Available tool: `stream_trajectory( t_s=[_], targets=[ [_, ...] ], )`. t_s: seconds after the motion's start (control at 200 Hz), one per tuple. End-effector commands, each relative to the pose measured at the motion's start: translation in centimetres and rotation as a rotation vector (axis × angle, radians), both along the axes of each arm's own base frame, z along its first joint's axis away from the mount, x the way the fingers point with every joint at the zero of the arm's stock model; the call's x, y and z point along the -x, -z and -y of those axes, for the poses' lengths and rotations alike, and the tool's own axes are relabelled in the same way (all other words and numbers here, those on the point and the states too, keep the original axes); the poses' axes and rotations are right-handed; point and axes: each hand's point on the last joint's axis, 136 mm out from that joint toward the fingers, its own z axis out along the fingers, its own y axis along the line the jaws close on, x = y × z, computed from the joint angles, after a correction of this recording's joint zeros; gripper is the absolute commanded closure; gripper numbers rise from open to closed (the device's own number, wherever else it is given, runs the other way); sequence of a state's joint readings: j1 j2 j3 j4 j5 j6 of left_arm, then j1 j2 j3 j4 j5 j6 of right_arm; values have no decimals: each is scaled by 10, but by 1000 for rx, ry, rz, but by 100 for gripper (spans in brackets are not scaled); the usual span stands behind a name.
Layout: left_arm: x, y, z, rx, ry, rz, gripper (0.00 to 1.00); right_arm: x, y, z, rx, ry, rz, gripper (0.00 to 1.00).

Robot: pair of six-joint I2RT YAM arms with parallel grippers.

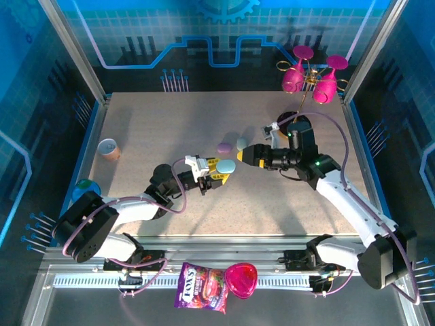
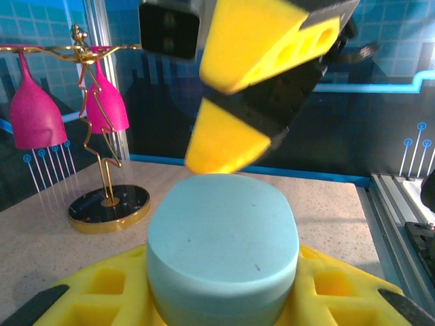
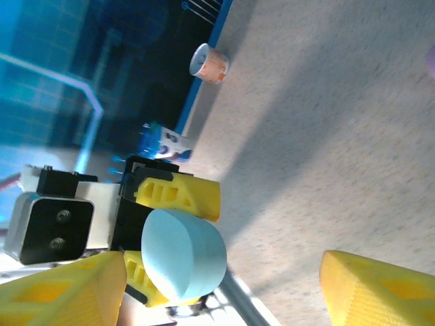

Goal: Insert wireless bluetooth earbuds into charging case

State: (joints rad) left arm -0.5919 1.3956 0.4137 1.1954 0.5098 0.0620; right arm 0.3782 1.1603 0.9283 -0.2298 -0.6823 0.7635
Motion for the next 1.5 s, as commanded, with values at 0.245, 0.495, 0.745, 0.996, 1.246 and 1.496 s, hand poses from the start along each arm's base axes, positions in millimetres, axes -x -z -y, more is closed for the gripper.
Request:
stream_trajectory(
  t_s=[0.245, 0.495, 0.745, 0.996, 1.246, 1.496],
  targets=[
    [3, -20, -3, 41, -13, 78, 81, 19, -26, -33, -375, -127, -177, 33],
    [1, -21, -5, 47, -31, 77, 81, 21, -15, -51, -422, -166, -237, 44],
    [2, -16, -5, 41, -35, 71, 81, 20, 0, -50, -364, -142, -243, 71],
    [2, -12, -7, 36, -45, 64, 69, 15, 3, -44, -347, -116, -235, 79],
    [4, 18, -16, -52, -86, -5, 15, -18, 63, 8, -121, 135, -200, 79],
    [36, 73, -22, -394, -17, -152, 1, -35, 123, 33, 79, 237, -199, 79]
  ],
)
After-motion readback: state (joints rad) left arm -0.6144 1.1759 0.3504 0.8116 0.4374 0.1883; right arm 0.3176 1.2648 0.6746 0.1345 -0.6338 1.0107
